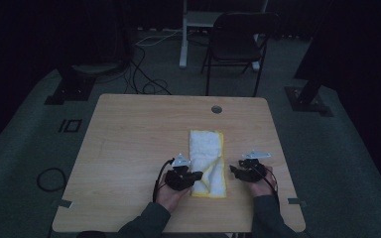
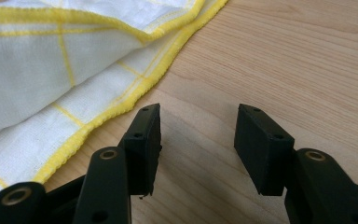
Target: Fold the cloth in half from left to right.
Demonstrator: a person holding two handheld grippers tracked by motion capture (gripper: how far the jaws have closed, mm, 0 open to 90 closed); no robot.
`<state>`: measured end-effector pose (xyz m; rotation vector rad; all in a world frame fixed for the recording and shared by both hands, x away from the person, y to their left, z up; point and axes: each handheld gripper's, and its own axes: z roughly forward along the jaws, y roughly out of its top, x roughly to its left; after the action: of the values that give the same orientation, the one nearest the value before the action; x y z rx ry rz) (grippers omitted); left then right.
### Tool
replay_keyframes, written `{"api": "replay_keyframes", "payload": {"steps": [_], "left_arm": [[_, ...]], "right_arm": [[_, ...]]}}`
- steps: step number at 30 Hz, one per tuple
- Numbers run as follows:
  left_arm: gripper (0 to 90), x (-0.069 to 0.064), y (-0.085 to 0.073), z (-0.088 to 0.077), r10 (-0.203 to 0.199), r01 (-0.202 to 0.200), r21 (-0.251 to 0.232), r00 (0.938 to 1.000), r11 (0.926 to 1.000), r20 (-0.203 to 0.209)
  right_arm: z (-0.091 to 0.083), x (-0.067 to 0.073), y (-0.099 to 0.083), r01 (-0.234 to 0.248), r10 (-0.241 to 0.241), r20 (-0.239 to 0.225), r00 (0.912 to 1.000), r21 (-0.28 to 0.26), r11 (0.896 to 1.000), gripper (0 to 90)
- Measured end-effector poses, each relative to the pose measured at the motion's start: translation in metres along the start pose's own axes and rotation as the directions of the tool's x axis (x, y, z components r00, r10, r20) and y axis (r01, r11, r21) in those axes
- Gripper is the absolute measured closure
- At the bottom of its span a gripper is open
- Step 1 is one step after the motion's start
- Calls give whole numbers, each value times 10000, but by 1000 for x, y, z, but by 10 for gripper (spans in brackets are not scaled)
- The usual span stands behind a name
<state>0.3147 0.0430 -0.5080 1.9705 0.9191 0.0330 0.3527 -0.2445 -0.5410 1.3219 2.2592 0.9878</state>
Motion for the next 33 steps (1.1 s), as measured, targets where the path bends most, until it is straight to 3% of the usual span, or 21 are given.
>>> {"api": "replay_keyframes", "payload": {"steps": [8, 12, 24, 33], "left_arm": [[878, -20, 3, 6, 524, -528, 85, 9976, 9986, 461], [810, -22, 2, 7, 541, -546, 73, 9969, 9985, 570], [769, 2, -28, -5, 188, -171, 500, 9993, 9986, -336], [760, 9, -39, -13, 119, -89, 496, 9981, 9987, -605]], "right_arm": [[0, -1, 0, -25, 25, 23, 10000, 1, 10000, 509], [-1, -1, 0, -42, 43, 28, 10000, -38, 10000, 509], [-2, -2, 10, -169, 175, 140, 9997, -426, 9990, 510], [3, 2, 22, 91, -82, 156, 9998, -580, 9983, 515]]}}
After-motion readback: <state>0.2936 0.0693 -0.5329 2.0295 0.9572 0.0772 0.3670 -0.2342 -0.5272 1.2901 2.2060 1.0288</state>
